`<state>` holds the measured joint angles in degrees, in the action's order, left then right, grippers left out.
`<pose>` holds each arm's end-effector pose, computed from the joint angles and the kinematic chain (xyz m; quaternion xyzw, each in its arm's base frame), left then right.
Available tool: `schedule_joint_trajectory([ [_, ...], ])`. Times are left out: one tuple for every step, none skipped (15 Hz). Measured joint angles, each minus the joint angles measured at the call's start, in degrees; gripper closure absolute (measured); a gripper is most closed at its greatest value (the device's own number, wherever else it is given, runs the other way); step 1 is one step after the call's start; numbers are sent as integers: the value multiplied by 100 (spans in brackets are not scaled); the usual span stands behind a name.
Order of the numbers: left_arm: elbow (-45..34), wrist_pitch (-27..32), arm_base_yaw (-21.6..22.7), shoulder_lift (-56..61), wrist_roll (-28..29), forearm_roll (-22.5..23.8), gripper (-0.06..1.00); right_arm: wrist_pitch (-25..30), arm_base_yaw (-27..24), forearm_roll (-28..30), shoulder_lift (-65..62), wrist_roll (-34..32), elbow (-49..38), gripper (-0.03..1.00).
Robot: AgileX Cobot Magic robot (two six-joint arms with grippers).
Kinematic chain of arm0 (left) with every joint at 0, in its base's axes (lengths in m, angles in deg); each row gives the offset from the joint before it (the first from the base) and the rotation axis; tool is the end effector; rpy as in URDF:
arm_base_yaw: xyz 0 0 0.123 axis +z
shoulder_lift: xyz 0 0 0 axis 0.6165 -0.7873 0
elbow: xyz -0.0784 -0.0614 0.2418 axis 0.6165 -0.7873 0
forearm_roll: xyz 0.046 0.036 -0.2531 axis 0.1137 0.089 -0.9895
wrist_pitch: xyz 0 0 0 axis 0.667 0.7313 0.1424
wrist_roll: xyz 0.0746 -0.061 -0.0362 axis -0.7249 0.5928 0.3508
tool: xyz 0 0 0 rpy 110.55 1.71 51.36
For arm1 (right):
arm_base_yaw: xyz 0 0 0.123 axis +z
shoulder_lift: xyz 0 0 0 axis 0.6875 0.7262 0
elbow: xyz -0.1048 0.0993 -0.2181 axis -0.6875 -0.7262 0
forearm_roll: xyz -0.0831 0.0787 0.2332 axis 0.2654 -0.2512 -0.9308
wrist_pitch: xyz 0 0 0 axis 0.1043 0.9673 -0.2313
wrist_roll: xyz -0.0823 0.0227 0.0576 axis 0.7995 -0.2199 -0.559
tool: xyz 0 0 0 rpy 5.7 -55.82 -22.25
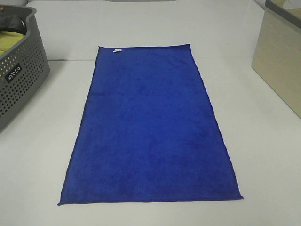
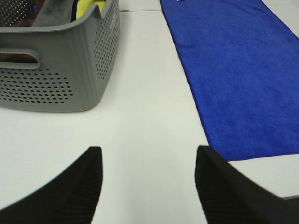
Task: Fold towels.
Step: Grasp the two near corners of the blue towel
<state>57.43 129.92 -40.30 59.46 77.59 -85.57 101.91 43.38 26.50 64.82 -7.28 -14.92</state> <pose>0.0317 -0.0093 0.2804 0.0331 0.8505 -0.0457 0.5229 0.0362 0.0205 0.2621 -0.1017 0.8641 0.0567 0.4897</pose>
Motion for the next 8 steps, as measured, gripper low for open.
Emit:
schedule_joint_trajectory([
  [0, 0, 0, 0, 0, 0, 38, 0, 0, 0, 0, 0, 0, 18],
  [0, 0, 0, 0, 0, 0, 38, 0, 0, 0, 0, 0, 0, 18],
  [0, 0, 0, 0, 0, 0, 38, 0, 0, 0, 0, 0, 0, 18],
  [0, 0, 0, 0, 0, 0, 38, 0, 0, 0, 0, 0, 0, 18],
  [0, 0, 0, 0, 0, 0, 38, 0, 0, 0, 0, 0, 0, 18],
  [0, 0, 0, 0, 0, 0, 38, 0, 0, 0, 0, 0, 0, 18],
  [0, 0, 0, 0, 0, 0, 38, 0, 0, 0, 0, 0, 0, 18],
  [0, 0, 0, 0, 0, 0, 38, 0, 0, 0, 0, 0, 0, 18],
])
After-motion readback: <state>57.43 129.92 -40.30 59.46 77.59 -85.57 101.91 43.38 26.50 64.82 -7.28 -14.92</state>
